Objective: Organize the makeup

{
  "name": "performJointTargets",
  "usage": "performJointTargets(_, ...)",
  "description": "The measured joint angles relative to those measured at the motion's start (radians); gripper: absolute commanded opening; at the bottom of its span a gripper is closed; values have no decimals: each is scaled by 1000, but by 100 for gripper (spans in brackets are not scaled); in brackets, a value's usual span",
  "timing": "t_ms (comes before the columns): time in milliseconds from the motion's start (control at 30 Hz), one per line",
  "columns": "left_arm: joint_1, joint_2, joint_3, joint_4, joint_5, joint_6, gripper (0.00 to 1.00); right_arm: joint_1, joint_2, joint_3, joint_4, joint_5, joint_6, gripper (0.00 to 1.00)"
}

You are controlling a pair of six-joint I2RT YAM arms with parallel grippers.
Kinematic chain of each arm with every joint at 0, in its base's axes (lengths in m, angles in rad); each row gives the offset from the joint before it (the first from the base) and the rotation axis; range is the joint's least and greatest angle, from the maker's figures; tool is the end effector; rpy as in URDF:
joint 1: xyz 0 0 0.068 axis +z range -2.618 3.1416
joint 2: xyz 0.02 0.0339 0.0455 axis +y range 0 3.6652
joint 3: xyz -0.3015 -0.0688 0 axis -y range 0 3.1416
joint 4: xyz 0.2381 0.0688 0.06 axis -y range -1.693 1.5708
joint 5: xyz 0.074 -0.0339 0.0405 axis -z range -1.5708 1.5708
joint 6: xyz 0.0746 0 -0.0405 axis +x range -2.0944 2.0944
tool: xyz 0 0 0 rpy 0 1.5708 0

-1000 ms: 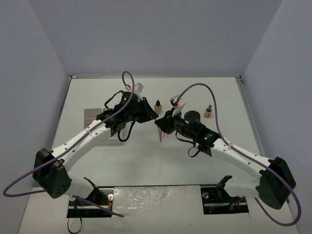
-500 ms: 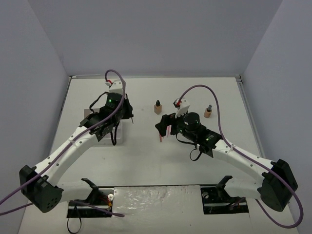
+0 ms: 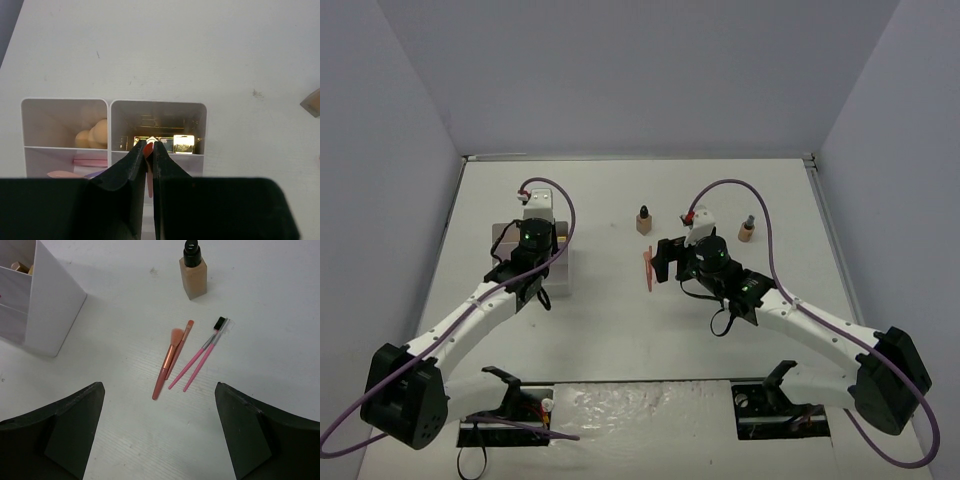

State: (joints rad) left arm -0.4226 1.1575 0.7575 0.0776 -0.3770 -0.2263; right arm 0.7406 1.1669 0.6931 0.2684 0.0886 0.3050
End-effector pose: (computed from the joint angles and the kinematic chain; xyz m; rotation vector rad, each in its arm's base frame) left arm 0.2644 -0.0888 0.3067 -0.0718 1.8694 -0.0904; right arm 0.2155 0.1881 0.3052 -0.3300 1.7956 0.6707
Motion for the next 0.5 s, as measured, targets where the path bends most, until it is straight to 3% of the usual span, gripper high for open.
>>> performJointTargets(67,2,3,-19,48,-8,12,0,0,0,-3,0,2,0,90)
performJointTargets(200,4,9,-32,129,-21,17,14,-1,6,-14,-2,5,0,89)
performJointTargets(500,5,23,-64,162,-24,-17,57,-22,108,-5,-22,65,34,74)
